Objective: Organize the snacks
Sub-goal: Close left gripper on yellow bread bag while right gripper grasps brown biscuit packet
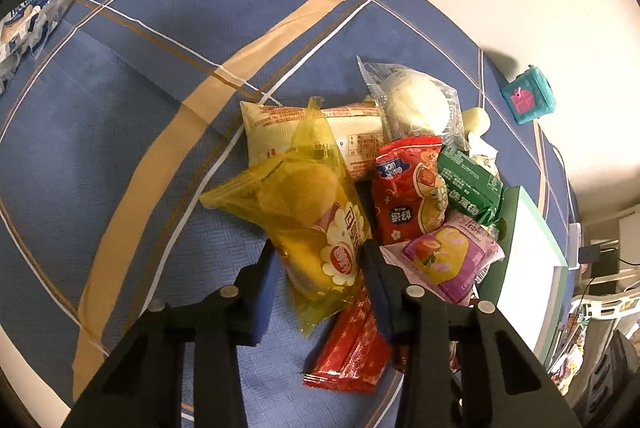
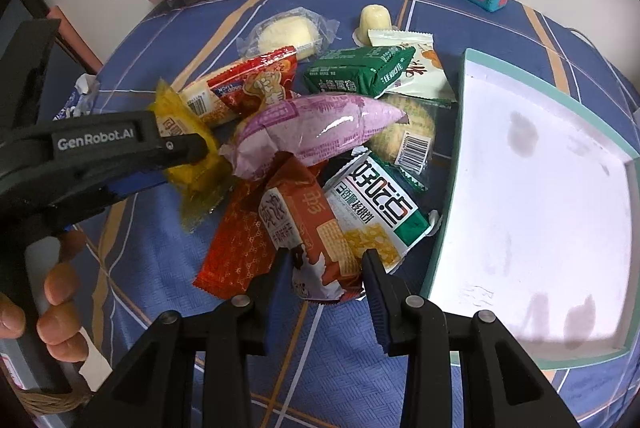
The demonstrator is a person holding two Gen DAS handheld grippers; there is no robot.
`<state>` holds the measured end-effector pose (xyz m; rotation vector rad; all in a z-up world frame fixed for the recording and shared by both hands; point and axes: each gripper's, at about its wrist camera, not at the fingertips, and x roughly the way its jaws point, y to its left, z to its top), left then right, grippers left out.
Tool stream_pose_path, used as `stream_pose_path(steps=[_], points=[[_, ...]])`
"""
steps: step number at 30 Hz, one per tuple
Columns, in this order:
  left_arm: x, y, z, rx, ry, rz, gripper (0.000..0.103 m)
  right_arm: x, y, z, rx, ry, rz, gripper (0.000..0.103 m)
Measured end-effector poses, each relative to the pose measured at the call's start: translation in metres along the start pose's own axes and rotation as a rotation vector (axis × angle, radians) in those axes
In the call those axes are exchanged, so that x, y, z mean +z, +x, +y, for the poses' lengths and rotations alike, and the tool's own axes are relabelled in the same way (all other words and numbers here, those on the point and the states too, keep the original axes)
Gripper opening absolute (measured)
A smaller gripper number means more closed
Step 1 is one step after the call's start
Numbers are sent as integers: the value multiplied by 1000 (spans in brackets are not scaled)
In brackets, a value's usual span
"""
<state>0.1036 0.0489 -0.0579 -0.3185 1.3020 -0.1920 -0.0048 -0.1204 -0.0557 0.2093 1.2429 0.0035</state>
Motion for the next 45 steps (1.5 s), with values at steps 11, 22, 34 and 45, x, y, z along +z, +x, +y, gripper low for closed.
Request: stream_pose_path(steps=[11,22,34,45], points=[[-12,-24,4,45,-17,-1,32,-1,-15,-2,46,22,-25,31],[-22,-49,1,37,-40,-18,26,-7,-45,-7,100,36,-67,26],[-33,-77,-21,49,-28,-66,26,-15,-54,-9,107,11,-55,24],[-51,-52,2,69,-98,28,26,-23,-40,-2,127,-26,23,26]])
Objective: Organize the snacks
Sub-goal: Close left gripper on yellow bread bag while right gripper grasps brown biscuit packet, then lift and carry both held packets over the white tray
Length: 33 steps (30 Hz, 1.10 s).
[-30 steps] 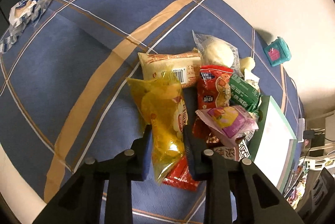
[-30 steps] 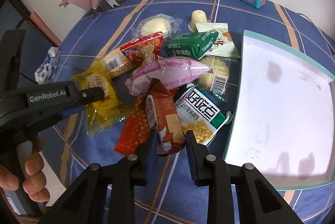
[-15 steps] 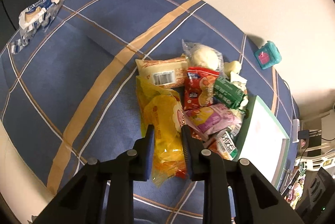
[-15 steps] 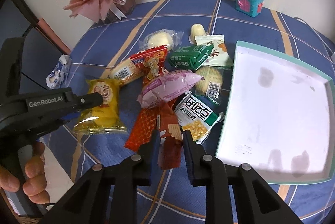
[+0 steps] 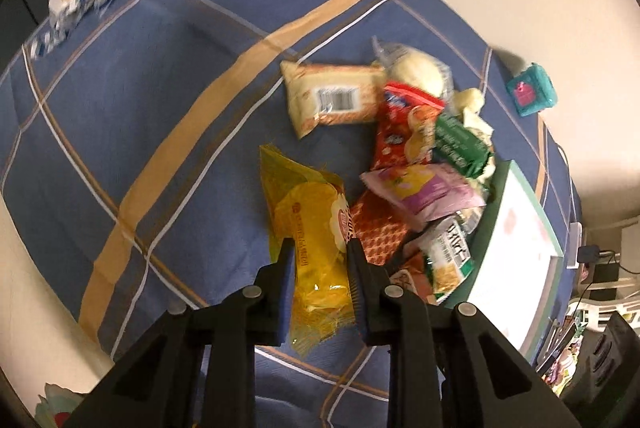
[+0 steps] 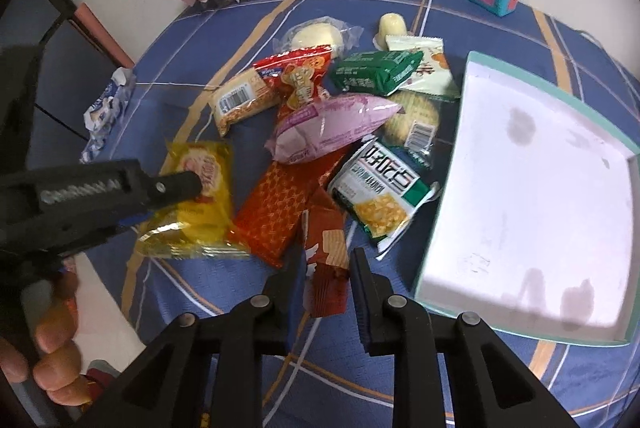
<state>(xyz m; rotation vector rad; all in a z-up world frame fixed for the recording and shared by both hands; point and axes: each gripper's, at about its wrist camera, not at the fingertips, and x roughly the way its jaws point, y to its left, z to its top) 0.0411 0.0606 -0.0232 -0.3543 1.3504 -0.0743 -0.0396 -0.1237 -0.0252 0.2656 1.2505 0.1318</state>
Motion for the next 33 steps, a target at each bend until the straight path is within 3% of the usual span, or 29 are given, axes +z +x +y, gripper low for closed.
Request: stream_pose_path(steps=[7,21,33], points=[[-3,11,8,-9,-13,26,26,-5,25,11,-48,-45,64,27],[1,17,6,3,-8,26,26,-8,44,14,-86,-59,71,26],[-2,-9,-8,-34,34,-32,25,1,2,15,-50,-13,-43,26]])
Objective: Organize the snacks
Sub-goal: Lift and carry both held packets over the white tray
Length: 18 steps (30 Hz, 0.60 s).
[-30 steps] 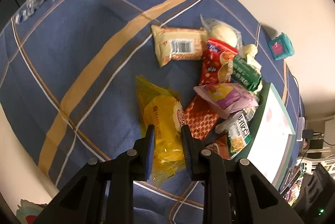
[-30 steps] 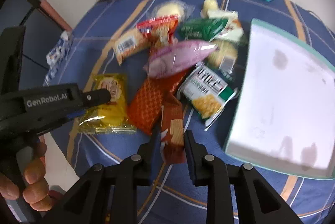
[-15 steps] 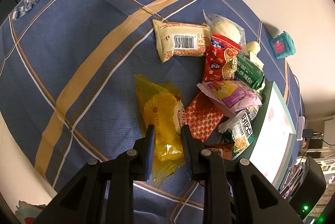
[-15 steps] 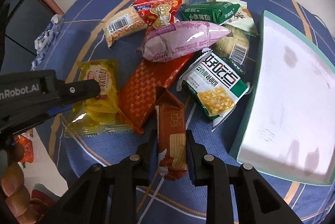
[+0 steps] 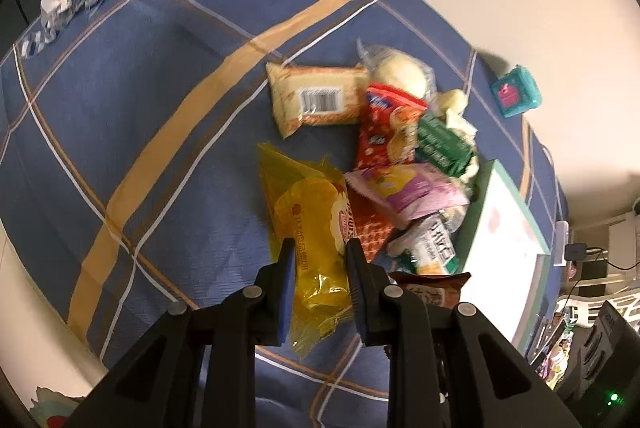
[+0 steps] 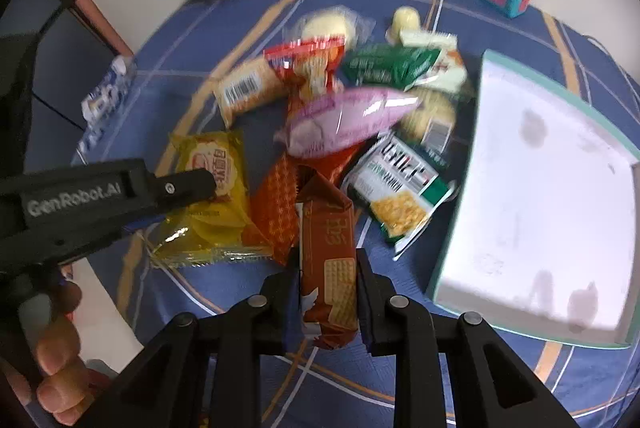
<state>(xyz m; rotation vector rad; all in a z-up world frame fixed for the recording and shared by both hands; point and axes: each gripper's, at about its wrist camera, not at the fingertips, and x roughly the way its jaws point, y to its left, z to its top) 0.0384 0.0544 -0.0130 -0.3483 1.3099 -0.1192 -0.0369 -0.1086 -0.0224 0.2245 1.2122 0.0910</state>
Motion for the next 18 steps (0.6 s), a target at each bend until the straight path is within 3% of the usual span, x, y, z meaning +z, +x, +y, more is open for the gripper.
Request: stream_pose_path(steps=[7,13,18], points=[[10,-14,-42,-52,76,-23,25,11,-28,-53,-46,161,-73,26],[4,-4,-111,-105,218,-15,25,14,-45,-121,-184,336,-115,26],[-7,14,-168,-141,338,-6,25,8,-55,-173,-225,458,-129,26]])
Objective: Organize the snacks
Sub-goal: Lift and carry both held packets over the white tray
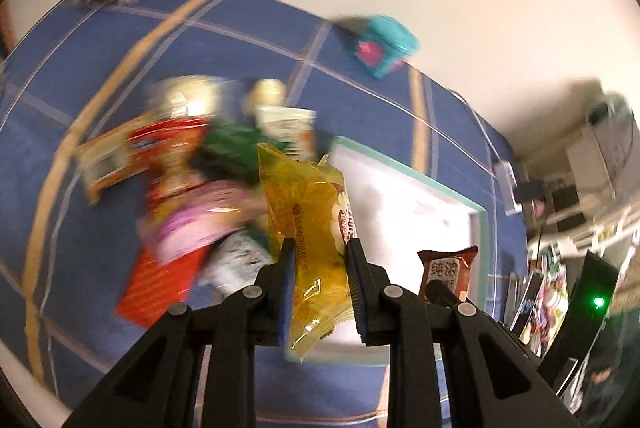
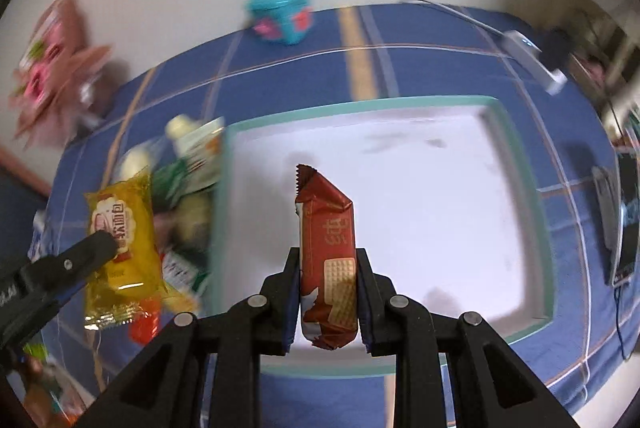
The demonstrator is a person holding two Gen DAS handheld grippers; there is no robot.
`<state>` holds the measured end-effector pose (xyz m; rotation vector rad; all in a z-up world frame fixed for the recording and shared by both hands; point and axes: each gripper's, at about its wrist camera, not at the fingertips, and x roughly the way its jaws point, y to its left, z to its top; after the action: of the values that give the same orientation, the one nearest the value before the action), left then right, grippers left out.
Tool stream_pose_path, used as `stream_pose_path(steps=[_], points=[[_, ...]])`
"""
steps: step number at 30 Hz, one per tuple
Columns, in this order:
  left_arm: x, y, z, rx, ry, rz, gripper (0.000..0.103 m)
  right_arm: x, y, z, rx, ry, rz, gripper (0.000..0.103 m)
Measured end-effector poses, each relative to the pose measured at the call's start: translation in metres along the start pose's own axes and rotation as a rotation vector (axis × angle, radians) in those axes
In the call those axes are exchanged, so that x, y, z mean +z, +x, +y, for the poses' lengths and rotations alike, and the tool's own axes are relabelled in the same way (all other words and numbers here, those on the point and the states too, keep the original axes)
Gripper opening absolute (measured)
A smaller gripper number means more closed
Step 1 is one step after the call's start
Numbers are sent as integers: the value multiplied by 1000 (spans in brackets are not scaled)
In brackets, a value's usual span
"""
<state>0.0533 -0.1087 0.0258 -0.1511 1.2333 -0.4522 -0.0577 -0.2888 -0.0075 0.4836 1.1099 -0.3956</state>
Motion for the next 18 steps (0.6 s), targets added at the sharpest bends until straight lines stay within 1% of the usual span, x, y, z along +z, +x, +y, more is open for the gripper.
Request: stream_pose_path(steps=[3,5,8,12,18], points=[[3,19,-31,-23,73,5,25,9,1,-19,-29,36,-21,26],[4,31,-46,-31,108,7,26,15,3,-26,-54,40,-34,26],[6,51,-64,-43,154,17,26,25,5,-40,-63,48,-48,26],[9,72,-75,-55,176,26,26,38,14,-51,-74,51,-65,26],[15,97,-78,-69,176,46,26,47,31,-63,-59,70,-51,26]])
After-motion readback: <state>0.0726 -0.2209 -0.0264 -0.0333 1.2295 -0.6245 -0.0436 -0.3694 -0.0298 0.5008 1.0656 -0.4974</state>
